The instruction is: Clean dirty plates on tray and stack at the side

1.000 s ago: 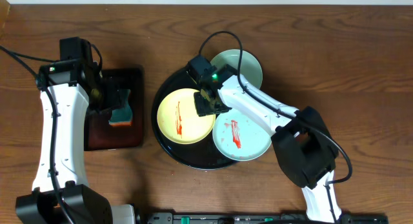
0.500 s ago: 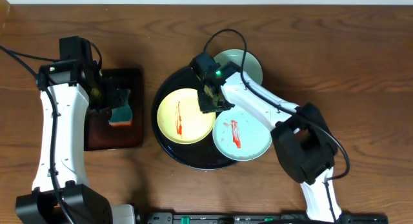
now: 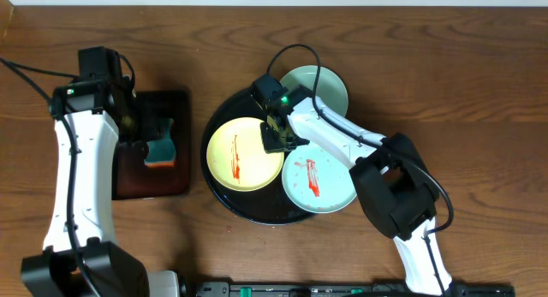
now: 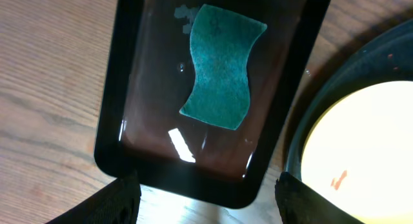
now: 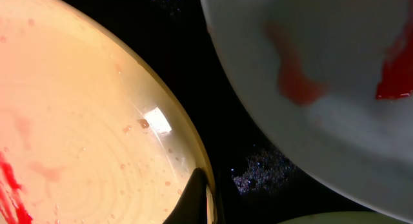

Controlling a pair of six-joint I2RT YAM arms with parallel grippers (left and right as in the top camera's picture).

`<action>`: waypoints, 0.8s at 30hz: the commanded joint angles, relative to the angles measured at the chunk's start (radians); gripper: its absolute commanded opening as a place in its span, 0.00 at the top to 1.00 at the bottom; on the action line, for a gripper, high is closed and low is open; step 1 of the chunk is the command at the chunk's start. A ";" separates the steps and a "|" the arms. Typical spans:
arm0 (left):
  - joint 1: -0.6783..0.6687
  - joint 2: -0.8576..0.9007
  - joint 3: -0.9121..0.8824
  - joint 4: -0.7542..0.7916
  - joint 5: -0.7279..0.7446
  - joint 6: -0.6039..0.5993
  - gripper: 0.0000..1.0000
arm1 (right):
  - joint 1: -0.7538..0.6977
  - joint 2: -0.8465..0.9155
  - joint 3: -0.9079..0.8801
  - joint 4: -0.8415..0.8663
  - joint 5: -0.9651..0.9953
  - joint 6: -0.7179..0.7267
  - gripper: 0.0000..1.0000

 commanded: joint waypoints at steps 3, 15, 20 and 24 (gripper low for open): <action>0.005 0.090 -0.035 0.056 -0.010 0.086 0.34 | 0.019 0.044 -0.002 0.018 0.047 -0.001 0.99; 0.005 0.344 -0.035 0.209 -0.008 0.174 0.46 | 0.029 0.044 -0.002 0.018 0.061 -0.011 0.99; 0.004 0.434 -0.035 0.220 -0.008 0.174 0.54 | 0.029 0.044 -0.002 0.019 0.061 -0.011 0.99; 0.004 0.500 -0.035 0.225 -0.008 0.174 0.55 | 0.029 0.044 -0.002 0.019 0.061 -0.011 0.99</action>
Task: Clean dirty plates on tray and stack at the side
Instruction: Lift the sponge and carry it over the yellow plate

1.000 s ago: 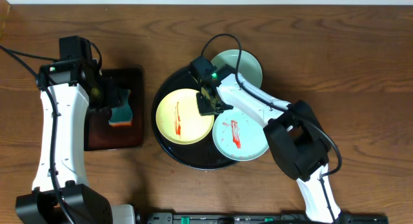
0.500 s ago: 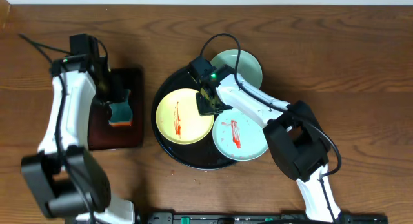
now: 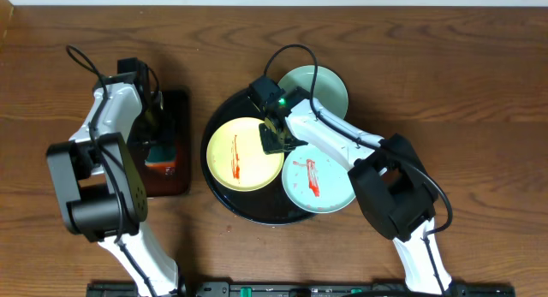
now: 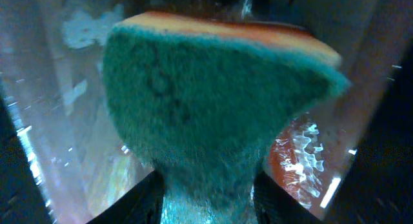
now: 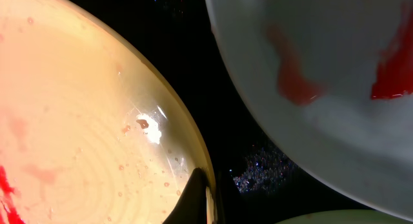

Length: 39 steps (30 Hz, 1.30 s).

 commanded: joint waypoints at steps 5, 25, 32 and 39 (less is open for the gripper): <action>0.004 0.103 -0.016 0.010 0.008 0.014 0.74 | 0.016 0.044 -0.002 0.018 0.021 -0.008 0.99; 0.004 -0.121 0.107 -0.141 0.015 -0.021 0.93 | 0.016 0.044 -0.002 0.014 0.019 -0.011 0.99; -0.010 -0.258 0.103 -0.197 0.268 -0.108 0.93 | -0.008 0.044 -0.002 0.026 -0.107 -0.038 0.99; -0.140 -0.265 0.035 -0.214 0.299 -0.198 0.93 | -0.019 0.044 -0.002 0.021 -0.130 -0.037 0.99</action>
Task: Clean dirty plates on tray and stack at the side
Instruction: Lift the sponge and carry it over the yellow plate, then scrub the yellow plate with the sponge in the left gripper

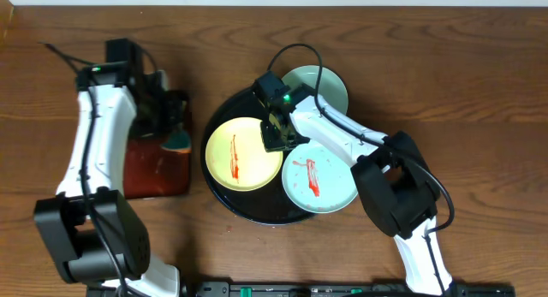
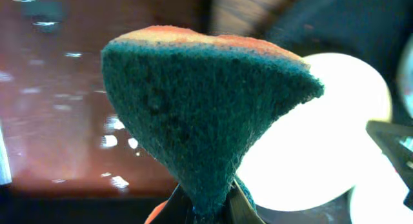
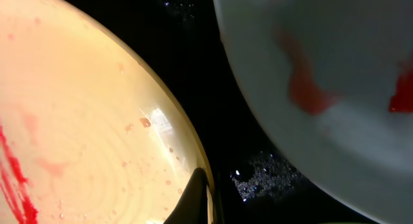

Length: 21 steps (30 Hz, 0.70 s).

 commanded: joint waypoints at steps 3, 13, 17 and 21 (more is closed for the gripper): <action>-0.140 0.000 -0.104 0.036 0.053 -0.150 0.92 | 0.008 0.043 -0.002 0.006 -0.043 -0.010 0.98; -0.288 0.007 -0.355 0.346 -0.134 -0.360 0.93 | 0.008 0.043 -0.002 0.001 -0.043 -0.010 0.99; -0.303 0.020 -0.407 0.430 -0.133 -0.360 0.93 | 0.009 0.043 -0.002 -0.002 -0.043 -0.010 0.99; -0.338 0.041 -0.417 0.445 -0.119 -0.360 0.93 | 0.010 0.043 -0.002 -0.002 -0.042 -0.011 0.99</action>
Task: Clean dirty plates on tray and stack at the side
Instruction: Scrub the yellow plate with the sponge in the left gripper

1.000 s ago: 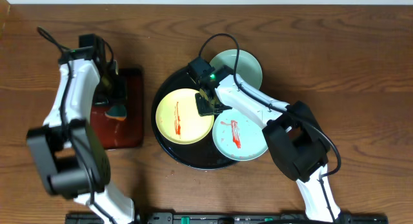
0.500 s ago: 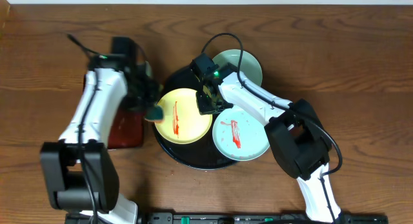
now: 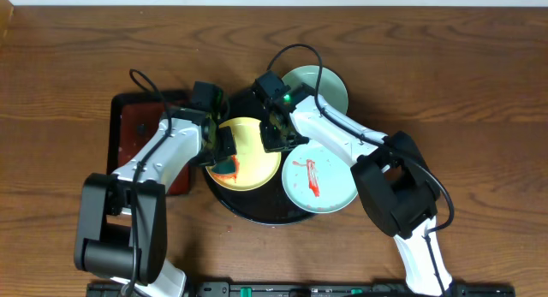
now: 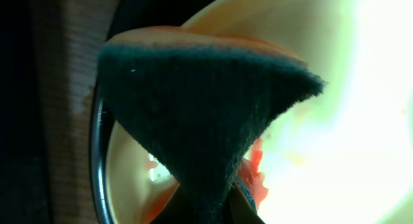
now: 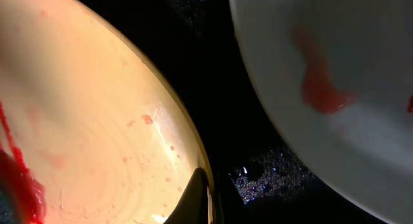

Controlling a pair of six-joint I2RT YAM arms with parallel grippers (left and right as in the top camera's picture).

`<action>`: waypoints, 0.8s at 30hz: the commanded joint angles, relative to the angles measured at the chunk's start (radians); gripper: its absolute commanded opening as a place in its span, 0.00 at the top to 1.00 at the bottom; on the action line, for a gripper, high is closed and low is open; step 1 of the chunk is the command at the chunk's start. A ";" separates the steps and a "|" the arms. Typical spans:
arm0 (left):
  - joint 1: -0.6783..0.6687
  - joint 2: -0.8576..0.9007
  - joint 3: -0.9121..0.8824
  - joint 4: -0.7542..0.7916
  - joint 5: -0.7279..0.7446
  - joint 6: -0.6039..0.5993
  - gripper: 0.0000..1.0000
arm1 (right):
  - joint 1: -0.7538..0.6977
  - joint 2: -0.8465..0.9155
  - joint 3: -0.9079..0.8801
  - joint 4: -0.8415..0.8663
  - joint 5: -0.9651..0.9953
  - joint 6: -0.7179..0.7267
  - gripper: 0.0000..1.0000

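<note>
A yellow plate smeared with red lies on the left of the round black tray. My left gripper is shut on a green and orange sponge, which is pressed onto the plate's left side at the red smear. My right gripper is shut on the yellow plate's right rim, one finger lying over the edge. A pale blue plate with red smears sits on the tray's right.
A pale green plate lies at the tray's back right, partly under my right arm. A rectangular brown tray with water sits on the table to the left. Wooden table all round.
My left gripper has moved right with the sponge, from above the brown tray's right edge to the yellow plate. The sponge now rests on the red smear. My right gripper has stayed on the rim.
The sponge first lay in the brown tray with my left gripper open above it. Then the gripper was shut on the sponge in the tray, then held it raised near the round tray, and now on the yellow plate. My right gripper held the plate's rim throughout.
</note>
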 commanded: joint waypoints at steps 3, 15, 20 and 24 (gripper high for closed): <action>-0.061 0.041 -0.017 0.004 0.053 -0.003 0.93 | 0.010 0.043 -0.002 -0.002 -0.020 -0.008 0.99; -0.105 0.045 -0.017 0.158 0.068 0.030 0.92 | 0.011 0.043 -0.002 -0.007 -0.019 -0.008 0.99; -0.079 0.045 -0.017 0.202 -0.154 0.028 0.92 | 0.019 0.043 -0.002 -0.009 -0.012 -0.019 0.99; -0.071 0.046 -0.017 0.151 -0.310 -0.001 0.92 | 0.025 0.043 -0.002 -0.009 0.000 -0.019 0.99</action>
